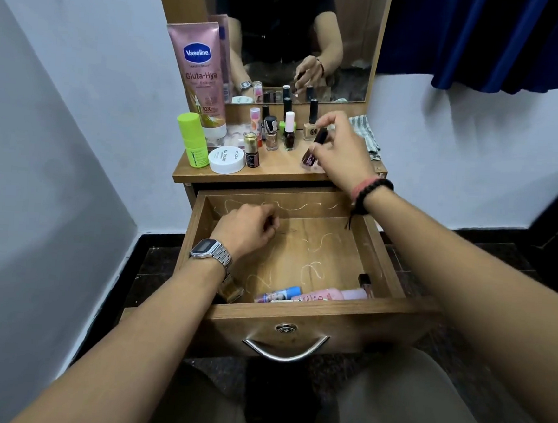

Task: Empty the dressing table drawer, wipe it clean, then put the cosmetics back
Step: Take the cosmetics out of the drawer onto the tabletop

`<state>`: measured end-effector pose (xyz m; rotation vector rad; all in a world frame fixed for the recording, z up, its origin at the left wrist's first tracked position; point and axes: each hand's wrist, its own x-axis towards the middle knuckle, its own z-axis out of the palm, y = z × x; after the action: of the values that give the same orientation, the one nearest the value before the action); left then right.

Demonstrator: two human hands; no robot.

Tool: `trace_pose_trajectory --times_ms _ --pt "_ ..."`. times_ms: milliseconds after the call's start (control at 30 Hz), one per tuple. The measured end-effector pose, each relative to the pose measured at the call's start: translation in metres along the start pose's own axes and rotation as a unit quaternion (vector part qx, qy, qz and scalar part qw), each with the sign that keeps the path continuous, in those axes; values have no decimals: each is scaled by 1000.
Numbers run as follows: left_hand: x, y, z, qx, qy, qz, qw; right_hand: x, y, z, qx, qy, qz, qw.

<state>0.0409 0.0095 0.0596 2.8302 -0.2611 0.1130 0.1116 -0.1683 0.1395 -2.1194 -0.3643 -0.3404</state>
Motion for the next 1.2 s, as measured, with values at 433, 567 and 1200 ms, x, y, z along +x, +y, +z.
trace_pose_trajectory --times_ms 433,567,1200 --pt "1 -4 2 -6 10 8 1000 70 14 27 -44 73 -22 996" --pt "1 -4 3 -1 17 9 1000 77 15 29 -61 86 -19 994" --pt "1 -6 0 10 16 -13 1000 19 -2 23 -34 98 -81 991"
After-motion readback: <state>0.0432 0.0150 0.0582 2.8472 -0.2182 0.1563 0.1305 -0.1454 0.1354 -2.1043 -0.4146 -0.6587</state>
